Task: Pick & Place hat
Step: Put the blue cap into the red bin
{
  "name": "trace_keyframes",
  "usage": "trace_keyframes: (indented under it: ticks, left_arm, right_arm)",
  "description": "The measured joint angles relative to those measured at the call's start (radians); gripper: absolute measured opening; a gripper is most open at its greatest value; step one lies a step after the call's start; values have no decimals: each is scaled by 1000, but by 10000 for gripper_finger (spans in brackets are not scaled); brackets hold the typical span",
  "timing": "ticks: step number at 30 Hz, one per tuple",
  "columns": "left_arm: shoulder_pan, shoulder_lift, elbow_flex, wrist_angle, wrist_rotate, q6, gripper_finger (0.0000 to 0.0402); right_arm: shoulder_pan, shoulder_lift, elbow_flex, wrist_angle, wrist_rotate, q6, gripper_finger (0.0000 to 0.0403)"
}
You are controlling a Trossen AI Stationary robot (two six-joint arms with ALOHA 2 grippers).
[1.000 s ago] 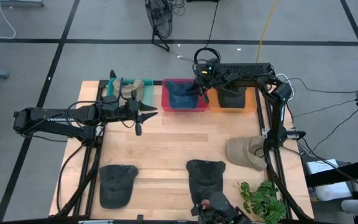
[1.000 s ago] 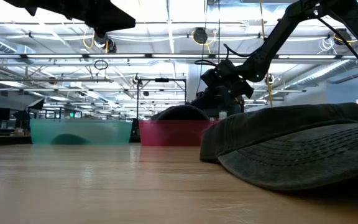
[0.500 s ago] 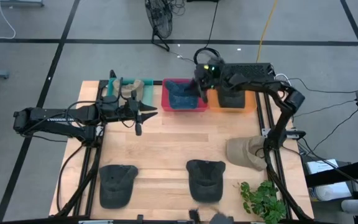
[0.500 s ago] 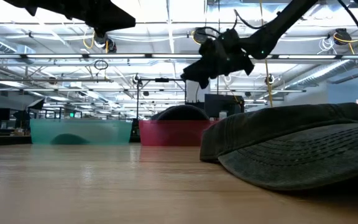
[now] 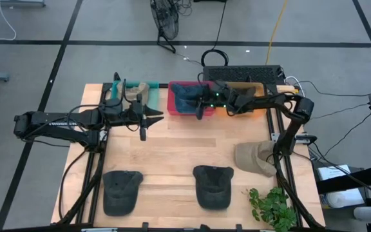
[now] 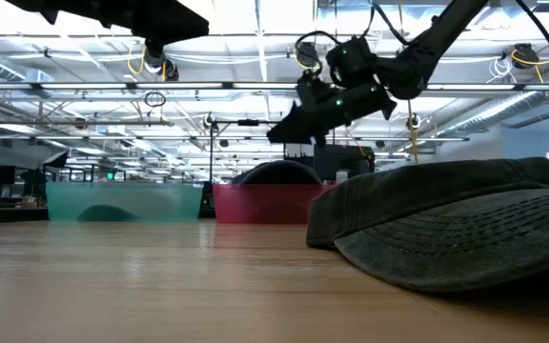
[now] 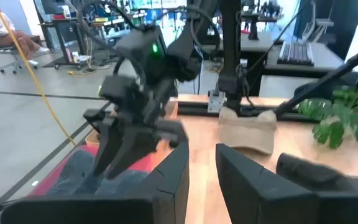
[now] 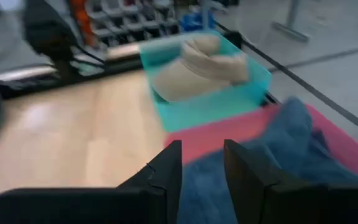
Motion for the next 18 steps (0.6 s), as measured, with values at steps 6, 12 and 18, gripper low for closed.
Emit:
trace_keyframes:
  ticks: [6,12,18]
  left_arm:
    - [-2,0,0,44,57,-39,90]
    - [-19,0,0,45,61,-34,90]
    - [-19,0,0,51,59,-20,90]
  right_arm:
    - [-6,54,0,20,37,104,92]
    - [-48,99,0,21,36,219,106]
    - [-79,101,0,42,116,216,119]
